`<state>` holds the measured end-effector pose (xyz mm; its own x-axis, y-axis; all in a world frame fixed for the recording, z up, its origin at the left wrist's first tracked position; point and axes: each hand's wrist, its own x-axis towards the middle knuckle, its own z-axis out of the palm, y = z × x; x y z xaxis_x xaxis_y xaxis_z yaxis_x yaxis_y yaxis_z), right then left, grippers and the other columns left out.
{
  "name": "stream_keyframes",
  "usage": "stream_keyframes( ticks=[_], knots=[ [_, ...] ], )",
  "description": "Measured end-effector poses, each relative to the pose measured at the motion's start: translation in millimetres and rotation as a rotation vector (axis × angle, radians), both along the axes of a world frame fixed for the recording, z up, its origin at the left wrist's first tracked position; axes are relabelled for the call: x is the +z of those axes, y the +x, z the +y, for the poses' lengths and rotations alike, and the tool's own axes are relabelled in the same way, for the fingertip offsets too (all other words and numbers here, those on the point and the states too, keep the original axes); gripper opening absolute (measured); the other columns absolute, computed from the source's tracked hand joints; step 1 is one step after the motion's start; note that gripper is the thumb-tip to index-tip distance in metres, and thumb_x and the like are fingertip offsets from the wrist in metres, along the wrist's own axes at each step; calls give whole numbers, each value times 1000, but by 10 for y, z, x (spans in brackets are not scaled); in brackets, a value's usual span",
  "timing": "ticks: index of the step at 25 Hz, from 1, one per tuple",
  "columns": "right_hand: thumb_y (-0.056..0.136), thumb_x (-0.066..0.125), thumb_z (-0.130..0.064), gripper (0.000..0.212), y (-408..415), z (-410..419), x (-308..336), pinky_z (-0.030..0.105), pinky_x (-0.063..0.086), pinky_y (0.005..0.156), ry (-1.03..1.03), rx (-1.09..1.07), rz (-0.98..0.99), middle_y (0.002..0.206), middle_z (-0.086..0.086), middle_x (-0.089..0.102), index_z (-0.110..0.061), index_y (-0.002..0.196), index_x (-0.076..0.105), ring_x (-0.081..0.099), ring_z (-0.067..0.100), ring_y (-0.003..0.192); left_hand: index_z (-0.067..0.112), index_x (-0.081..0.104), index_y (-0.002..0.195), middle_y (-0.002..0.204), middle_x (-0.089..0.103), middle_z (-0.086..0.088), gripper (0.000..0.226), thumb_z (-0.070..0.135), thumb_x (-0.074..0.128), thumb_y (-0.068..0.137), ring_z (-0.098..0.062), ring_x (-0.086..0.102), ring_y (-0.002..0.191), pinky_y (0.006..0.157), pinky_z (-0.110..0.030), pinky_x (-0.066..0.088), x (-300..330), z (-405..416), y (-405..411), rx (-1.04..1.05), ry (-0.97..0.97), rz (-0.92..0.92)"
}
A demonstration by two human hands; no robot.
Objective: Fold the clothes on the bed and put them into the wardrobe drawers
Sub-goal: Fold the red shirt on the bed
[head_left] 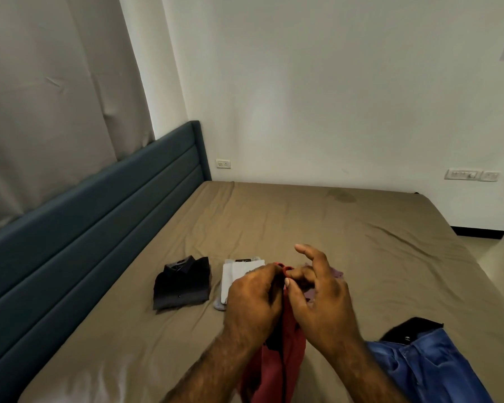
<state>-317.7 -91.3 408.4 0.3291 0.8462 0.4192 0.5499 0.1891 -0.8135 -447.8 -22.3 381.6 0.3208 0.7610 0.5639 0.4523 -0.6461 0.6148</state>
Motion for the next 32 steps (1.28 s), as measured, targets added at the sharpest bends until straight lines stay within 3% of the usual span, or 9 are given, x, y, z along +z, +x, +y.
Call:
stream_keyframes(
  ticks=[4, 8, 12, 17, 19, 22, 28, 30, 32],
  knots=[
    [90, 78, -6, 65, 8, 20, -45, 2, 49, 77, -20, -54, 150, 87, -21, 77, -26, 145, 50, 71, -8, 88, 24, 75, 103, 90, 72, 17, 13, 18, 65, 98, -1, 67, 81, 70, -27, 58, -4, -73, -46, 13, -44, -58],
    [89, 79, -3, 62, -22, 39, -30, 7, 53, 70, 23, -56, 157, 85, -19, 76, -26, 139, 53, 72, -6, 85, 26, 74, 103, 90, 72, 16, 18, 32, 58, 98, 0, 65, 79, 69, -22, 56, 73, -125, -30, 72, 23, -26],
    [88, 80, -4, 67, -74, -34, -44, 9, 55, 73, 65, -34, 154, 86, -19, 76, -29, 143, 50, 73, -4, 86, 27, 75, 106, 94, 73, 16, 18, 33, 60, 96, 1, 65, 84, 72, -22, 57, 48, -143, -59, 73, 37, -34],
    [96, 73, -8, 64, 112, -36, 100, 42, 63, 83, -26, 71, 355, 84, -3, 79, -33, 146, 41, 77, 12, 82, 21, 79, 99, 93, 74, 15, 18, 6, 71, 93, -9, 72, 90, 77, -29, 61, 82, -87, -28, 9, -113, -196],
    [90, 80, -7, 73, 181, 45, 123, 45, 62, 89, -61, 82, 391, 88, -3, 80, -32, 146, 40, 77, 12, 86, 20, 79, 98, 92, 76, 14, 17, 5, 72, 95, -9, 74, 92, 80, -28, 61, 126, -63, 39, 16, -211, -253],
    [86, 85, -8, 76, 179, 99, 95, 39, 62, 88, -39, 51, 351, 89, -7, 79, -28, 146, 42, 76, 9, 88, 19, 81, 101, 97, 79, 13, 18, 6, 68, 99, -8, 75, 98, 87, -30, 62, 153, -94, 137, 28, -388, -363],
    [85, 85, -8, 65, 228, 127, -26, 7, 52, 76, 120, -7, 123, 85, -12, 72, -27, 136, 48, 72, 1, 88, 10, 82, 103, 95, 81, -7, 13, 9, 69, 99, -23, 79, 94, 86, -36, 64, 319, -126, 231, -102, -756, -577],
    [84, 85, -6, 61, 244, 145, -58, 7, 52, 77, 135, 6, 99, 87, -13, 72, -28, 130, 50, 72, 2, 89, 8, 81, 101, 93, 81, -11, 14, 7, 67, 100, -25, 79, 90, 81, -35, 64, 351, -97, 256, -72, -848, -612],
    [85, 85, -6, 53, 276, 170, -79, 13, 56, 76, 106, 26, 204, 87, -10, 73, -26, 123, 55, 74, 7, 88, 1, 79, 102, 92, 79, -18, 16, 4, 62, 102, -28, 78, 84, 74, -32, 63, 336, -62, 284, -85, -918, -661]
  ],
)
